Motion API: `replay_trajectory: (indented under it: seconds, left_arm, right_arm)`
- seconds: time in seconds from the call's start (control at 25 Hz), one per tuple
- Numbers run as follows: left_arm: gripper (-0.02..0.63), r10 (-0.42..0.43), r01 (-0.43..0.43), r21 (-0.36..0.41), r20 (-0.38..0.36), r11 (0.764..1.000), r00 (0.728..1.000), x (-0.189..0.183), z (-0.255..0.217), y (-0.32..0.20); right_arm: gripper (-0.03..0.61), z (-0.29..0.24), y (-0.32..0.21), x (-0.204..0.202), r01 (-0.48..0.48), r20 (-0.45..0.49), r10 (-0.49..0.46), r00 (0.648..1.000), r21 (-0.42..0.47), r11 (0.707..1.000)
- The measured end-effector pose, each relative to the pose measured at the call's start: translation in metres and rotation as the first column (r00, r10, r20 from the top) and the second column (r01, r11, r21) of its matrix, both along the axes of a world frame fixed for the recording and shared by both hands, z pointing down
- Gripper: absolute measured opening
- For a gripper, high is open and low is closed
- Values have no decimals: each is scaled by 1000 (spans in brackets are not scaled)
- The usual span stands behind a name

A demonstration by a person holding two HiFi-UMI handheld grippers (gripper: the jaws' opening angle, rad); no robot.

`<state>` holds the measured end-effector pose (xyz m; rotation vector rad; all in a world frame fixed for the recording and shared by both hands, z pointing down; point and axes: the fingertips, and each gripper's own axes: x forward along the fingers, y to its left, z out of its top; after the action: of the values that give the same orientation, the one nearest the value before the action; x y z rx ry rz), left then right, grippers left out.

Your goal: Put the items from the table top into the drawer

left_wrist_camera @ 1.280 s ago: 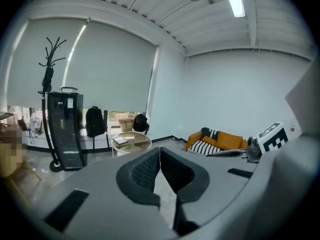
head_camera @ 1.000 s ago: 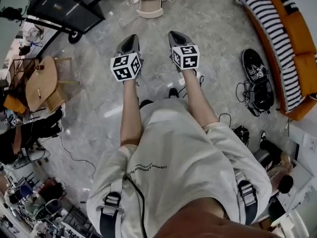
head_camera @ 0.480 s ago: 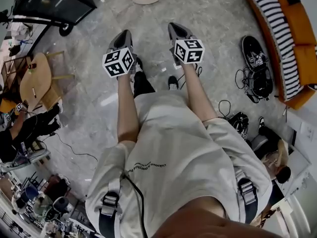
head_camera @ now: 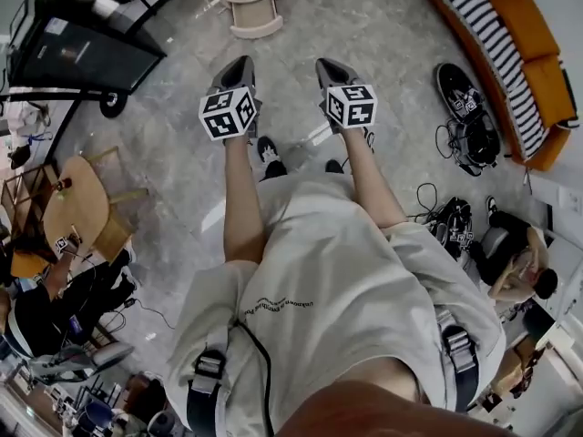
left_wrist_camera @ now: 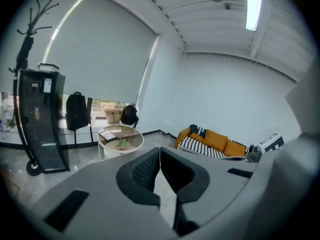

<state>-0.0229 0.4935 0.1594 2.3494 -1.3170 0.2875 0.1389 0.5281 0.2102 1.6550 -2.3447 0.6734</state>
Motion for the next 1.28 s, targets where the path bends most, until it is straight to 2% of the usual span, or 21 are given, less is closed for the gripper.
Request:
replay_trajectory:
  seconds: [0.24,0.4,0.52,0.68,0.88,1.0,1.16,1.28]
  left_arm:
    - [21,61,-61,-48,4,997,998,-69,19,-41]
    - [21,30,-34,-80,-59,996,998,-106,30,-55]
    - [21,12,-23,-116,-97,993,995,-121,43,-60]
    - [21,24,-36,-119,-100,992,995,-126,45,-74]
    - [21,-24,1,-139,-163,990,986,-138,49,-91]
    - [21,-52,34,-141,-127,989,991,-150,53,-103]
    - [21,-103,89,-123,-111,988,988,-165,43,-130]
    - [21,-124,114,-98,-104,989,987,-163,33,-156]
  right_arm:
    - [32,19,-29,-43,-100,29,101,994,-47,994]
    - [32,22,-31,-56,-154,45,156,987,-57,986]
    - [32,25,-32,-64,-151,-20,150,988,-68,986]
    - [32,23,-46,-68,-167,28,170,985,-74,983]
    - [32,20,-69,-81,-135,42,137,990,-54,989]
    - [32,23,-92,-87,-105,30,107,994,-52,993]
    - [32,10,-136,-100,-91,156,96,983,-34,995]
    - [32,2,-166,-109,-42,203,43,978,-12,999]
